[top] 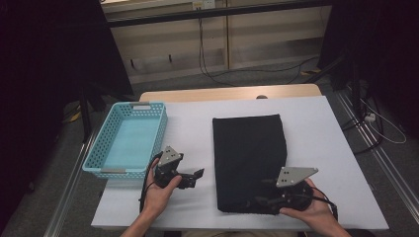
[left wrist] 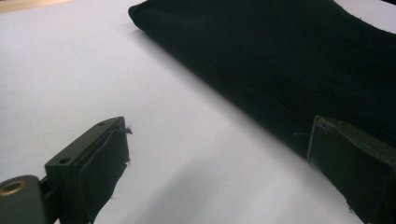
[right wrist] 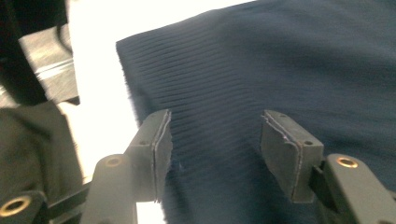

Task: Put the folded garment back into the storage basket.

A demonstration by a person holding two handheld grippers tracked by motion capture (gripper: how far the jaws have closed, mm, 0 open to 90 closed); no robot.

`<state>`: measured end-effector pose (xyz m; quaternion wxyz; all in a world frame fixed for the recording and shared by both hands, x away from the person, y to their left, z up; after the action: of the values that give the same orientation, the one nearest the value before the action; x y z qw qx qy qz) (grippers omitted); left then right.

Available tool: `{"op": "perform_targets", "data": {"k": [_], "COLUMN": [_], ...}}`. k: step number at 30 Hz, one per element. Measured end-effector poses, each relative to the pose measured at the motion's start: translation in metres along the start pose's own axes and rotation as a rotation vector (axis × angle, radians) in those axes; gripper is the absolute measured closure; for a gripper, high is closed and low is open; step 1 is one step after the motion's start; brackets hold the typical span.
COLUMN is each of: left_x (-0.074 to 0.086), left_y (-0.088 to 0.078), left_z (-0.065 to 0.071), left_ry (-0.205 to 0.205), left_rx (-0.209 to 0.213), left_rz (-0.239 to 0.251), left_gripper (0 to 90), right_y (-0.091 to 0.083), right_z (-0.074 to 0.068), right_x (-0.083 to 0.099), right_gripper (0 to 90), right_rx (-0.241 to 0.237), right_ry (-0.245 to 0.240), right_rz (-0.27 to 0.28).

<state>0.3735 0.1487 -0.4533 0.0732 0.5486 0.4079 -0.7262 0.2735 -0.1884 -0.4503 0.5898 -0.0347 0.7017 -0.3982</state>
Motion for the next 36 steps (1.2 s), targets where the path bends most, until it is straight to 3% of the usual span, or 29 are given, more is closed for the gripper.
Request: {"op": "perform_targets", "data": {"k": [5, 13, 20, 22, 25, 31, 36], "left_x": [0.000, 0.000, 0.000, 0.000, 0.000, 0.000, 0.000], "left_y": [0.002, 0.003, 0.004, 0.005, 0.006, 0.010, 0.012], "left_z": [0.000, 0.000, -0.002, -0.002, -0.001, 0.000, 0.000], "left_ry": [0.002, 0.002, -0.010, -0.009, -0.001, -0.007, -0.005], "left_rx": [0.001, -0.008, -0.012, -0.012, -0.011, -0.008, 0.008], "left_rz": [-0.008, -0.011, -0.014, -0.013, -0.019, -0.021, -0.032], "left_gripper": [5.3, 5.3, 5.0, 5.0, 5.0, 5.0, 5.0], "right_y": [0.010, 0.027, 0.037, 0.037, 0.035, 0.036, 0.038], "right_z": [-0.006, -0.015, -0.022, -0.022, -0.018, -0.017, -0.016], "right_x": [0.002, 0.007, 0.010, 0.010, 0.009, 0.007, 0.003], "right_gripper": [42.8, 26.4, 25.5, 30.0, 47.7, 61.8, 70.9], "right_rx": [-0.012, -0.022, 0.027, 0.030, 0.068, 0.114, 0.116], "right_ry": [-0.039, -0.081, -0.162, -0.164, -0.166, -0.165, -0.133], "right_rz": [-0.049, -0.111, -0.147, -0.144, -0.142, -0.152, -0.149]}}
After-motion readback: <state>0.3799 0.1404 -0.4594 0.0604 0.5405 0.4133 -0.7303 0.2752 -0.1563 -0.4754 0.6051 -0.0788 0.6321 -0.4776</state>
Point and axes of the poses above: each handheld gripper's, and its own axes: y roughly forward along the jaws, x roughly out of its underside, z roughly to its right, the point moved 1 cm from there along y, roughly forward along the jaws, and after that the axes turned 1 degree about -y, right-handed, at the moved point
